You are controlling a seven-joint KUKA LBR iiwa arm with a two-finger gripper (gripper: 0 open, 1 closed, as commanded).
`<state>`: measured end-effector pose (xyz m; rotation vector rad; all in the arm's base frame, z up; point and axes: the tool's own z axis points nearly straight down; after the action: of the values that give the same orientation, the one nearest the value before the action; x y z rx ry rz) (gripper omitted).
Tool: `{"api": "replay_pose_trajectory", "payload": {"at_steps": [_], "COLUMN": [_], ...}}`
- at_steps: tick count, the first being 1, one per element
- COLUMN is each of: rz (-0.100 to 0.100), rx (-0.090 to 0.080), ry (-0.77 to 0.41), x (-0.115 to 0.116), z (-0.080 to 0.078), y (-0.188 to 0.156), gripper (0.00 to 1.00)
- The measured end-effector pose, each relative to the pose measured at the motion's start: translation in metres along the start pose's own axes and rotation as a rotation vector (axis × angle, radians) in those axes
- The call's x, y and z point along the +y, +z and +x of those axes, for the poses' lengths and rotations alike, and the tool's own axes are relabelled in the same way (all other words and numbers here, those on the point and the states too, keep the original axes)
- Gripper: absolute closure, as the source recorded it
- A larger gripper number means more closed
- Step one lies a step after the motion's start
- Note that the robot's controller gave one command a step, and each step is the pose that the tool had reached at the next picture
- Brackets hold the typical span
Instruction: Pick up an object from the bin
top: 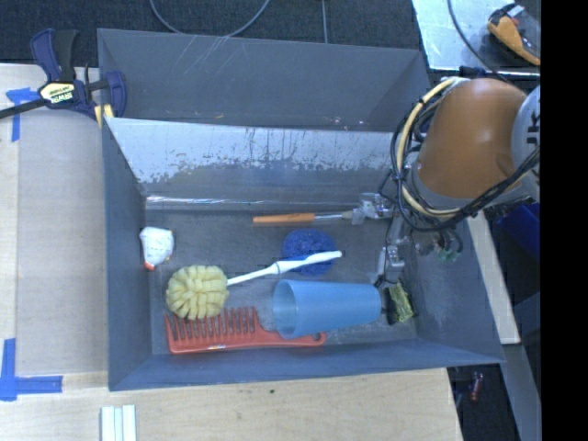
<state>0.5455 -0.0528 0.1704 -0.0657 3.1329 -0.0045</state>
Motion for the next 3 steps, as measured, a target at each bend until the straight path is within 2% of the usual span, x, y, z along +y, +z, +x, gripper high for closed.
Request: {"api": "replay_pose_trajectory", "payload": {"at_steps": [1, 2, 3], "rz": [-0.003, 0.001, -0.004], "rx": [-0.002, -0.009, -0.006], "ry": [-0.128, 0.182, -0.075], "x": [0.048, 0.035, 0.061], "z": [-0.046, -0.071, -0.055], "y": [0.027, 0.047, 0.071], "gripper": [0.00, 0.00, 0.00]}}
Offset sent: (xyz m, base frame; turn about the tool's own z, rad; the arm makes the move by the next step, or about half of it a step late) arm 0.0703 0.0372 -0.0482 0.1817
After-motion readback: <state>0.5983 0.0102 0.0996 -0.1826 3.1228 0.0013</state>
